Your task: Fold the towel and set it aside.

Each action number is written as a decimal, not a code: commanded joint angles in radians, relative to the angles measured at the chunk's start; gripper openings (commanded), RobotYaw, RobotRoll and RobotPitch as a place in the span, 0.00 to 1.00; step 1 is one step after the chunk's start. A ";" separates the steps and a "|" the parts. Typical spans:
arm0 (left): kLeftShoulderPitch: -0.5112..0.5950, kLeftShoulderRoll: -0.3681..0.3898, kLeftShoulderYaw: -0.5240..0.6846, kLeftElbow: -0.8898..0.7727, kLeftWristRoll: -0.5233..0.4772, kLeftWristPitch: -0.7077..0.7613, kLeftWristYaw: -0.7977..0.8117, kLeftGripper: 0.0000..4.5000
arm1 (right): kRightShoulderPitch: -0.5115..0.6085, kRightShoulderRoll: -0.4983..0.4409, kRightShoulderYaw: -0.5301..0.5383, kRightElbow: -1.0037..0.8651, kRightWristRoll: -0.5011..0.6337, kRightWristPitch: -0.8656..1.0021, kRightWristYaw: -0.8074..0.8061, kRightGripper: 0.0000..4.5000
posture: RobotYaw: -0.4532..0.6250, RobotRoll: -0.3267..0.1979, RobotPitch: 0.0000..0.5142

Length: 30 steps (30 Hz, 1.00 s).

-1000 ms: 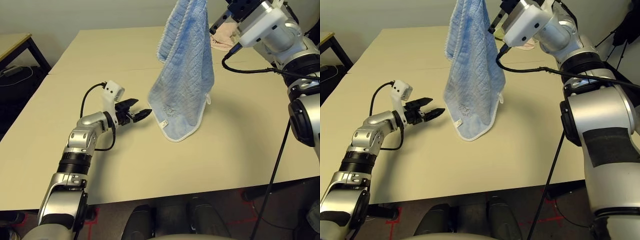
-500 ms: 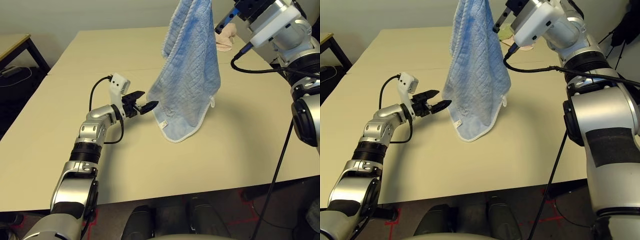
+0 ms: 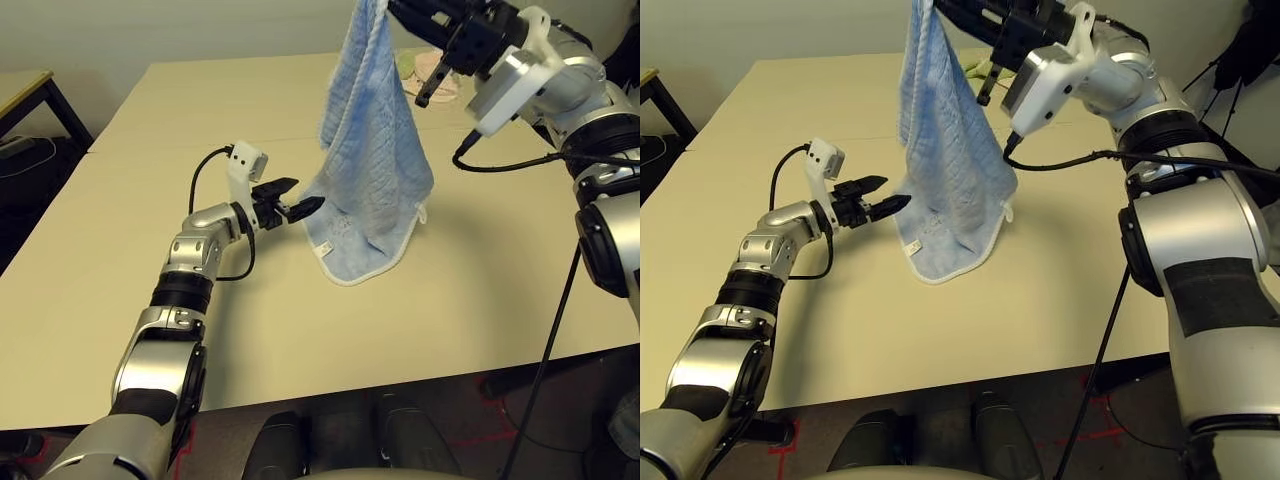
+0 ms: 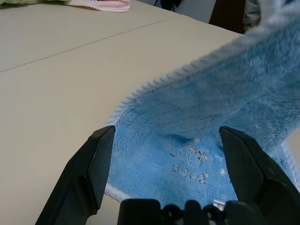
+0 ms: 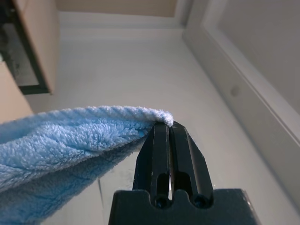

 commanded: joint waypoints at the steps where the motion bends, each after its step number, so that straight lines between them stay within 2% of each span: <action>1: -0.006 0.005 -0.005 0.010 0.015 -0.005 -0.012 1.00 | -0.056 -0.053 -0.019 -0.042 -0.059 -0.012 -0.032 0.01 | 0.43 0.62 0.02; 10: 0.025 0.027 0.000 -0.006 0.012 0.006 -0.019 1.00 | -0.100 -0.044 -0.030 -0.060 -0.116 -0.037 -0.120 0.01 | 0.43 0.62 0.02; 12: 0.034 0.032 0.002 -0.015 0.011 0.009 -0.020 1.00 | -0.118 -0.040 -0.036 -0.050 -0.100 -0.033 -0.128 0.01 | 0.44 0.62 0.02; 15: 0.045 0.044 0.002 -0.026 0.007 0.017 -0.024 1.00 | -0.147 -0.006 -0.074 -0.012 0.038 -0.002 -0.080 0.01 | 0.44 0.62 0.02; 21: 0.048 0.054 0.003 -0.031 0.007 0.024 -0.022 1.00 | -0.147 -0.009 -0.077 -0.008 0.116 0.002 0.006 0.01 | 0.45 0.62 0.02; 30: 0.038 0.057 0.007 -0.013 0.010 0.020 -0.019 1.00 | -0.128 -0.032 -0.075 -0.002 0.093 0.045 0.017 0.01 | 0.45 0.62 0.00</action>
